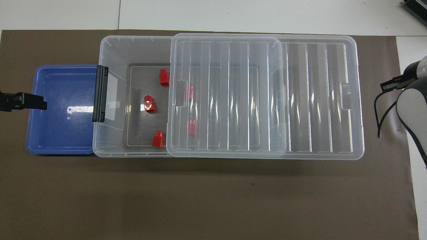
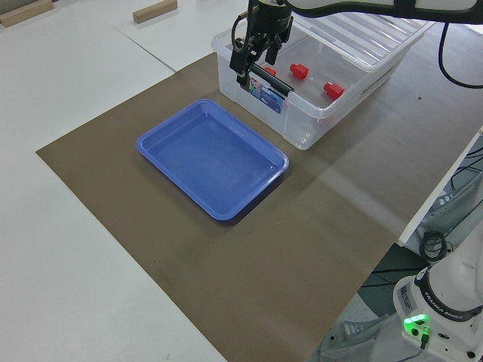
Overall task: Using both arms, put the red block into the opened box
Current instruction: 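Reach the right gripper to the edge of the clear lid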
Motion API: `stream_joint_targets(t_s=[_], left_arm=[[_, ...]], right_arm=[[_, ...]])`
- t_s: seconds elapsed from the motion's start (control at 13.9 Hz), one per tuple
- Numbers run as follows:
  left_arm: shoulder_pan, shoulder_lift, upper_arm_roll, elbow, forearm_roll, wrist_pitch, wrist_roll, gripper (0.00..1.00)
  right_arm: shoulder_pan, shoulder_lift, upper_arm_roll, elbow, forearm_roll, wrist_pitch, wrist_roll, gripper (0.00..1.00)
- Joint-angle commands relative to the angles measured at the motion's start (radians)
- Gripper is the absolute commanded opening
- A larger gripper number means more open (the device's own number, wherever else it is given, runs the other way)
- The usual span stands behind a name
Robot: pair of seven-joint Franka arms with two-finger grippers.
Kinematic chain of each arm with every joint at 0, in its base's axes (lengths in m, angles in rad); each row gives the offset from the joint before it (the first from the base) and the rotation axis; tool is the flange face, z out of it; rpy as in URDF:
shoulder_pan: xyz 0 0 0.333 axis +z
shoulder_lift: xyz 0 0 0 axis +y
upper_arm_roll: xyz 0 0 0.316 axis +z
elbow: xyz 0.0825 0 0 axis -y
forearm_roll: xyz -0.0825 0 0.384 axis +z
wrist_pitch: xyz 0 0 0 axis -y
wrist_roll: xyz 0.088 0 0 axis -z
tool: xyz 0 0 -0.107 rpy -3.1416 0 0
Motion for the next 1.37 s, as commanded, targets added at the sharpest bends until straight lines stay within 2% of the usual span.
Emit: stream_joint_targets(t_s=[0.0, 0.29, 0.58, 1.3], left_arm=[[-0.013, 0.05, 0.01, 0.077, -0.015, -0.058, -0.005, 1.0], [-0.013, 0.155, 0.009, 0.267, -0.025, -0.253, -0.007, 1.0], [-0.013, 0.141, 0.007, 0.284, -0.02, -0.347, -0.01, 1.0], [-0.056, 0.141, 0.004, 0.309, -0.014, -0.367, -0.011, 1.0]], right_arm=[[-0.016, 0.022, 0.013, -0.007, 0.05, 0.029, -0.024, 0.0], [0.0, 0.039, 0.015, -0.018, 0.17, 0.048, -0.022, 0.0], [0.046, 0.042, 0.015, -0.021, 0.194, 0.075, -0.007, 0.0], [0.212, 0.042, 0.016, -0.021, 0.197, 0.08, 0.193, 0.0]])
